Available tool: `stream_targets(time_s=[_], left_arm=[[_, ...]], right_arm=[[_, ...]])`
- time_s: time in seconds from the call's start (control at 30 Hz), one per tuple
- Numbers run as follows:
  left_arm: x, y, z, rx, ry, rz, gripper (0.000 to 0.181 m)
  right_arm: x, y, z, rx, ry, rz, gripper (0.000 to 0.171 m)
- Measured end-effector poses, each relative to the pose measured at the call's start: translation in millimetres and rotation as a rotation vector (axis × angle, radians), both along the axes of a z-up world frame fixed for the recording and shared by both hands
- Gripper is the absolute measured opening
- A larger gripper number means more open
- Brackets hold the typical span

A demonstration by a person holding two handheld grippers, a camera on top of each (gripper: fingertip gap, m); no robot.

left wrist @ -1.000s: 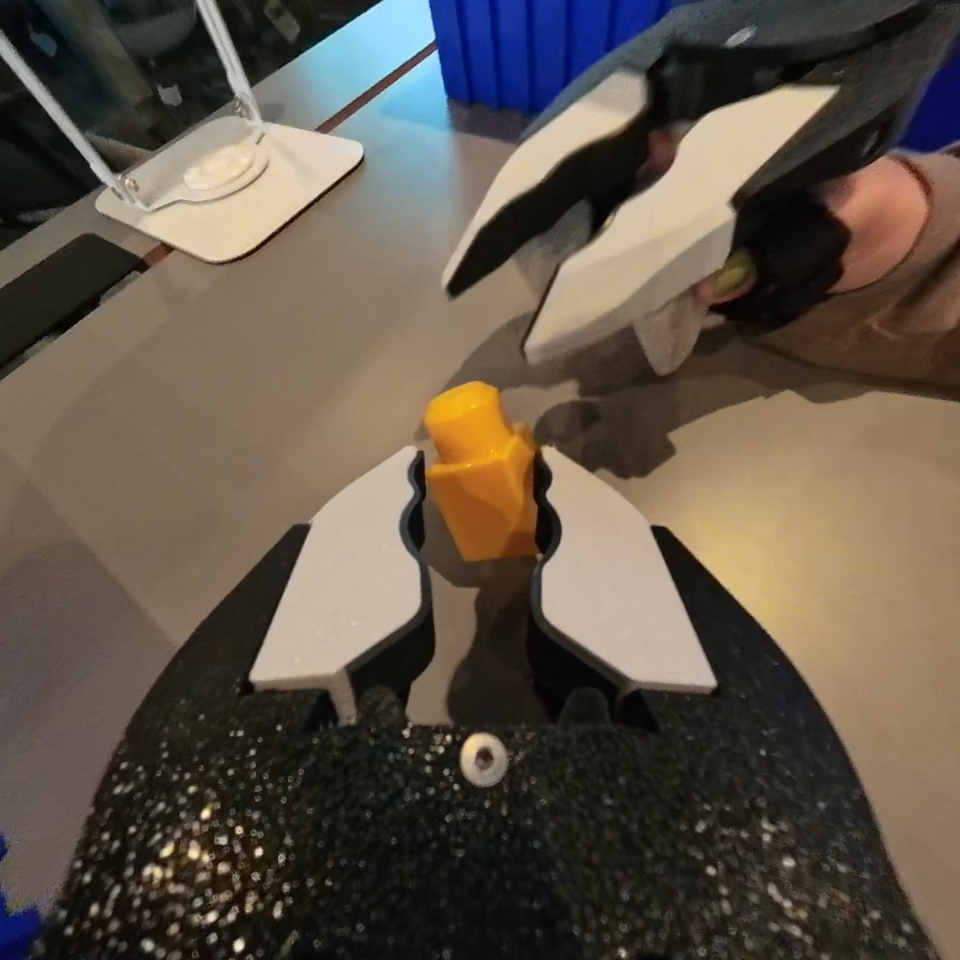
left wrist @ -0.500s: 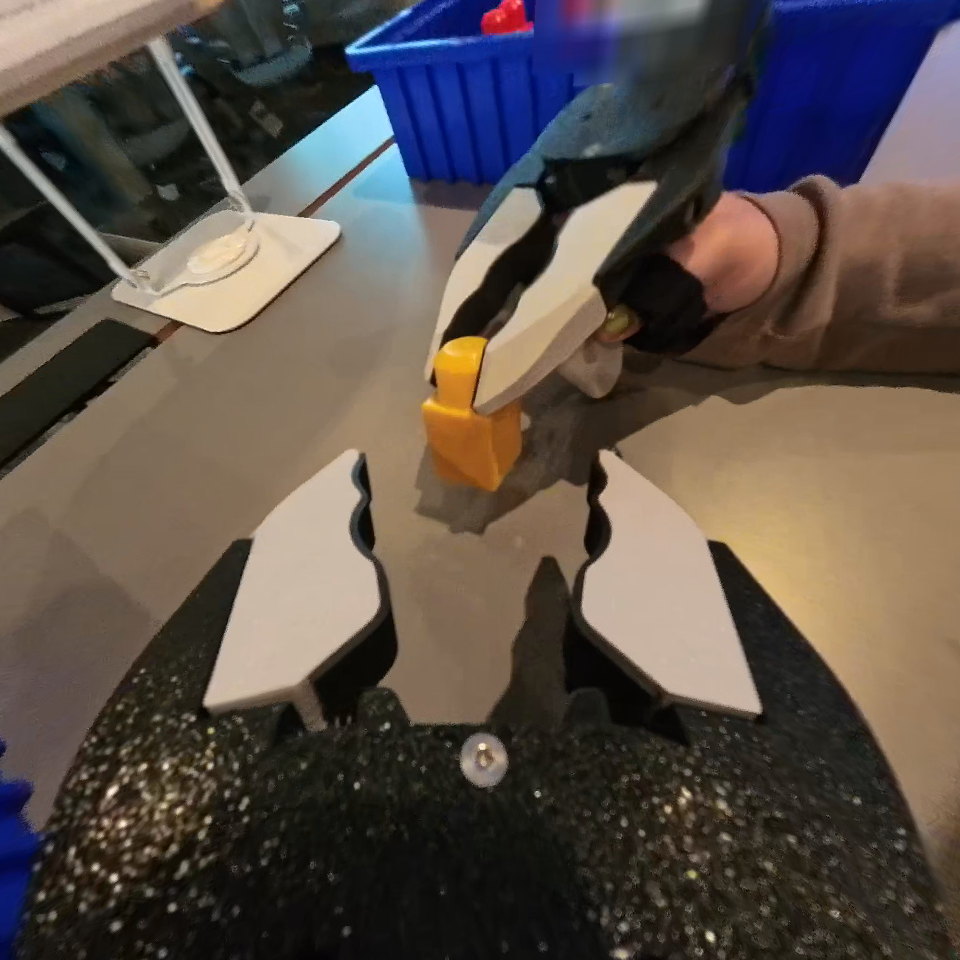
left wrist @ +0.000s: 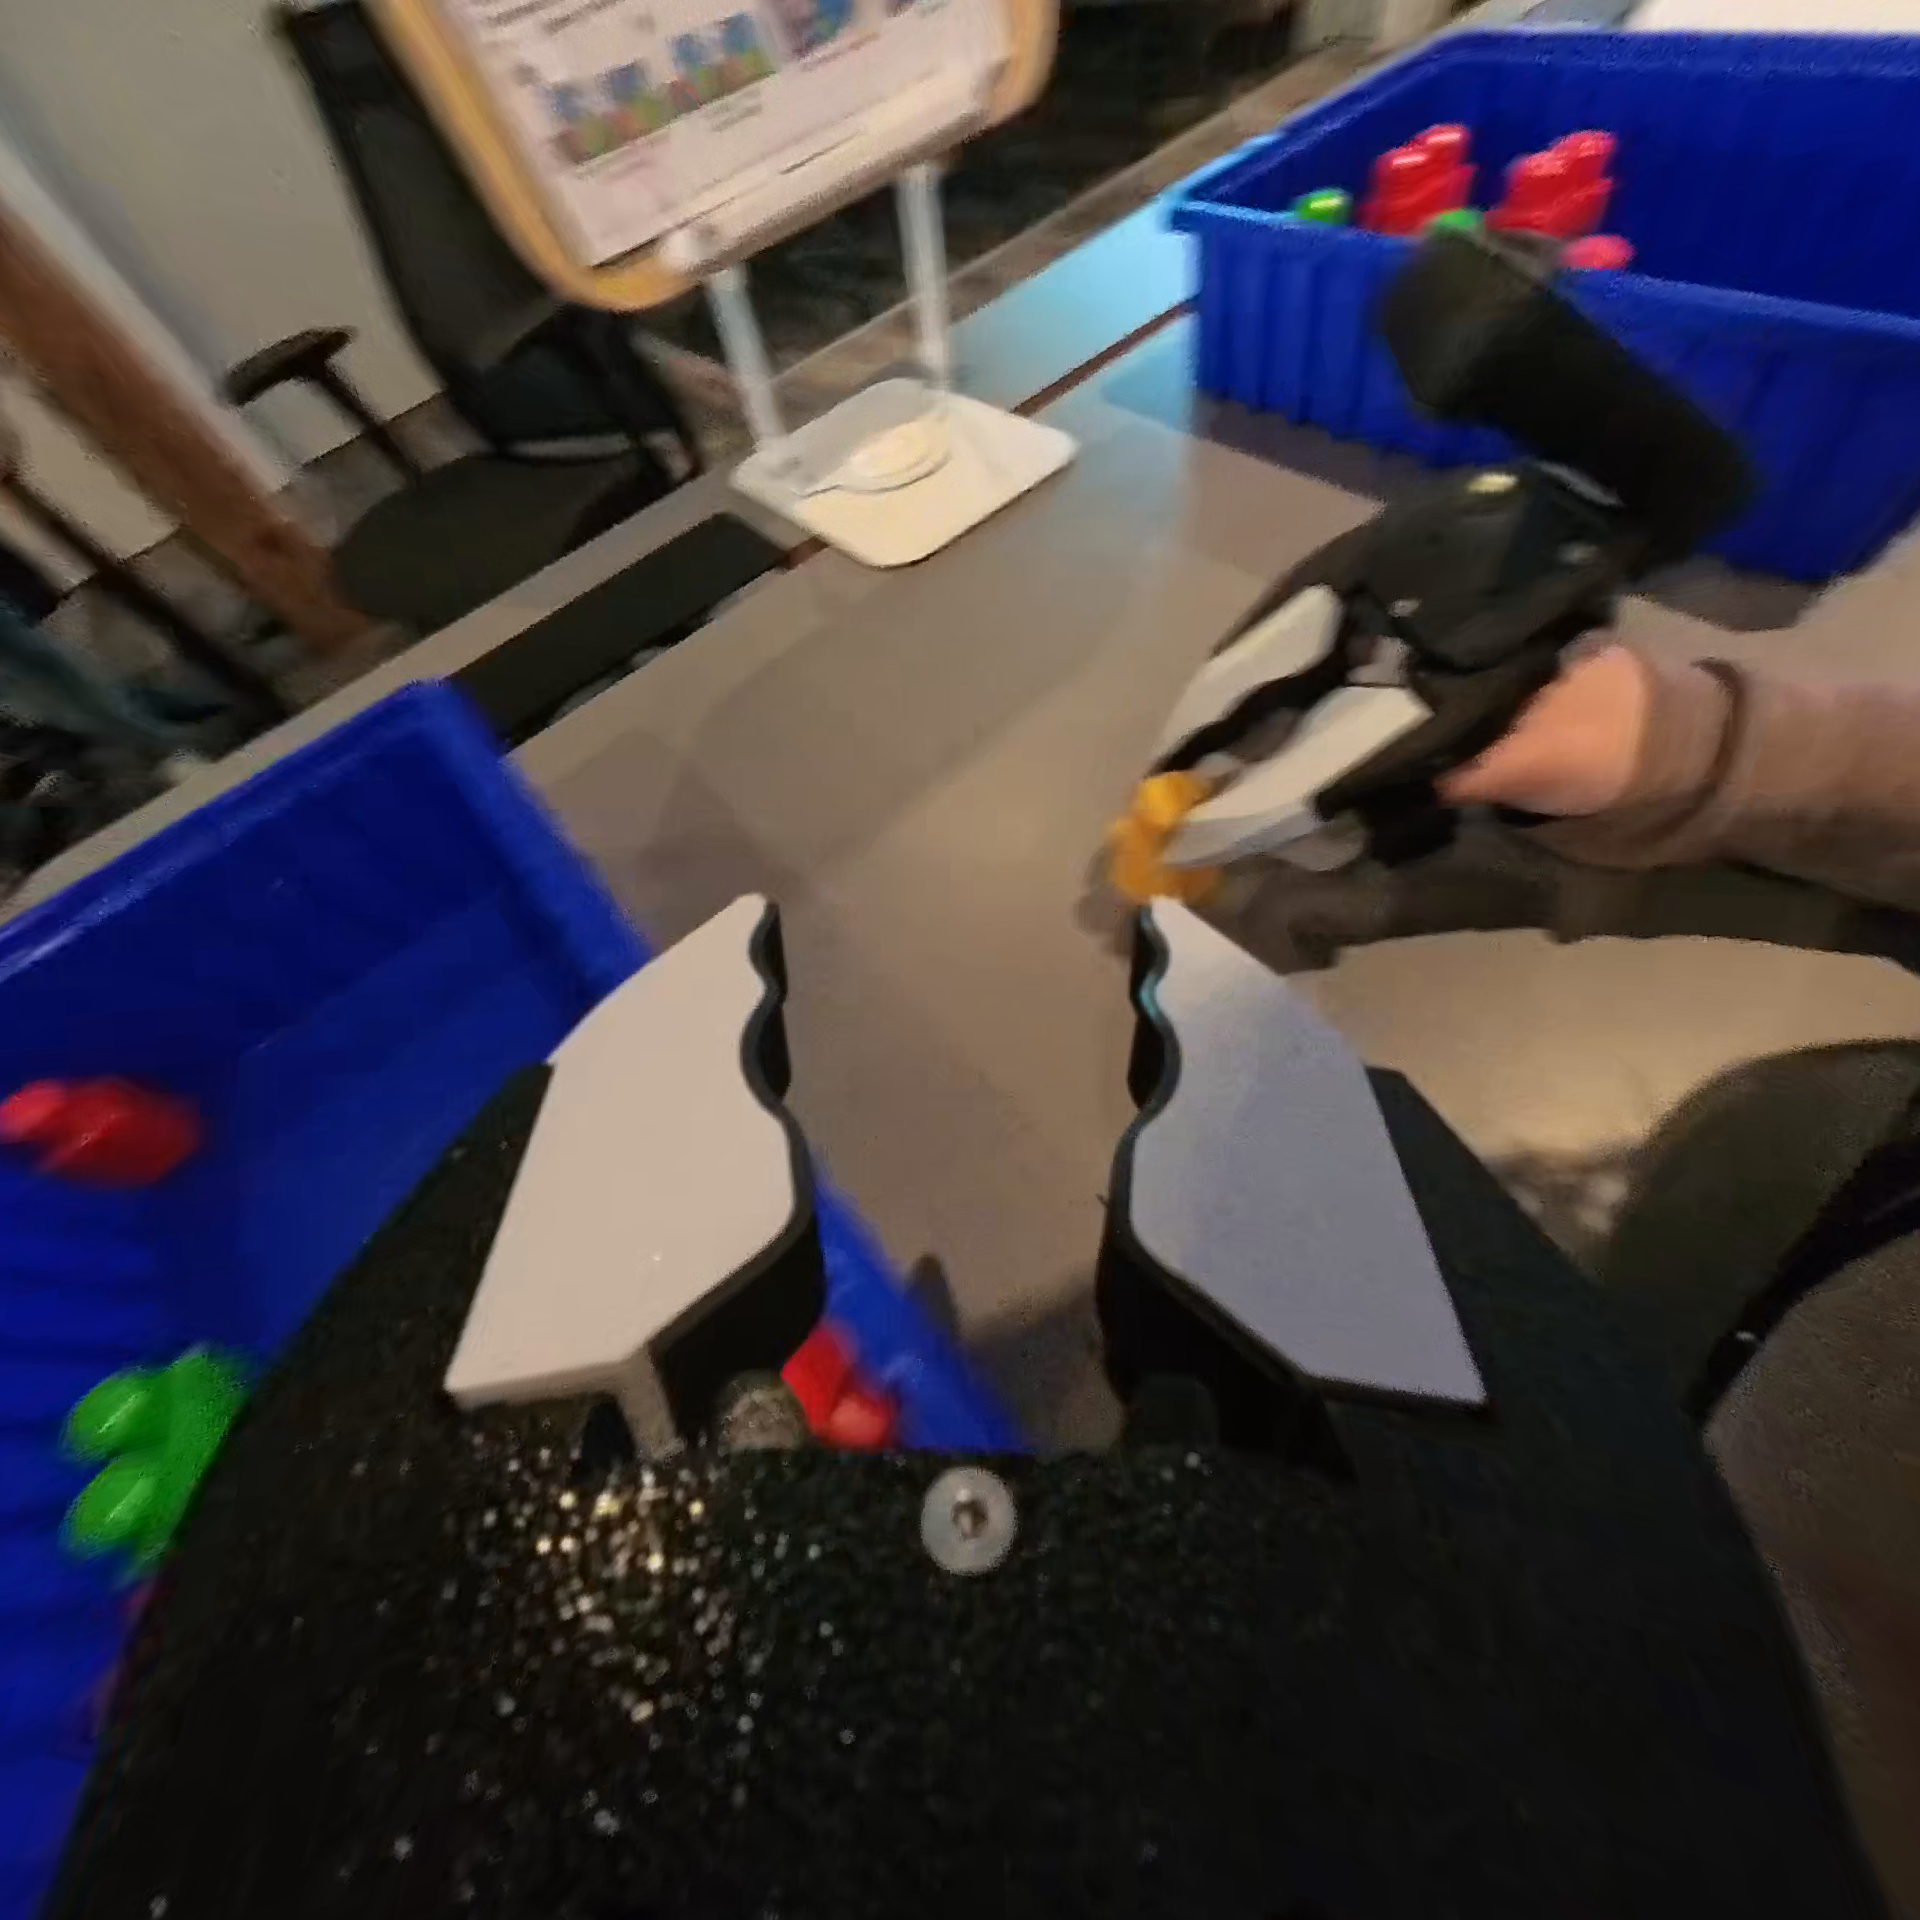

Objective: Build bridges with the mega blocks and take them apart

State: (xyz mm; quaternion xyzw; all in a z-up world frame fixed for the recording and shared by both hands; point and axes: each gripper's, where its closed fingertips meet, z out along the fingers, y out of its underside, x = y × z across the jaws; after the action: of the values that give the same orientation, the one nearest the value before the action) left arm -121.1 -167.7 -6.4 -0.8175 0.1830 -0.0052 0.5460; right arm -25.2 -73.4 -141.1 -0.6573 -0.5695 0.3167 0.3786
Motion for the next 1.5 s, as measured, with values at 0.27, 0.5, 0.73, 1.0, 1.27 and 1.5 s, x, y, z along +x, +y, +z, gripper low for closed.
stream_targets(time_s=[0.27, 0.5, 0.73, 1.0, 1.27, 1.5], left_arm=[[-141.0, -24.2, -20.8, -0.242, 0.017, 0.314, 0.065], [-179.9, -28.1, -117.0, -0.759, 0.193, 0.267, 0.120], [-192.4, -22.4, -152.5, -0.891, 0.131, 0.266, 0.115], [-198.8, -19.9, -164.7, -0.865, 0.169, 0.302, 0.076], [-63.8, 30.3, -33.2, -0.120, 0.240, 0.159, 0.076], [72.9, 57.6, -51.0, 0.091, 0.632, -0.062, 0.076]], right_arm=[[-4.0, -8.2, 25.9, -0.081, 0.217, 0.072, 0.074], [14.3, 12.2, 50.7, -0.004, 0.336, 0.012, 0.070], [18.8, 14.0, 54.6, -0.047, 0.368, 0.015, 0.062], [19.3, 13.1, 55.3, -0.061, 0.379, 0.028, 0.059], [16.4, -16.5, 94.3, -0.361, 0.630, 0.185, 0.068], [10.4, -45.1, 100.5, -0.487, 0.650, 0.311, 0.074]])
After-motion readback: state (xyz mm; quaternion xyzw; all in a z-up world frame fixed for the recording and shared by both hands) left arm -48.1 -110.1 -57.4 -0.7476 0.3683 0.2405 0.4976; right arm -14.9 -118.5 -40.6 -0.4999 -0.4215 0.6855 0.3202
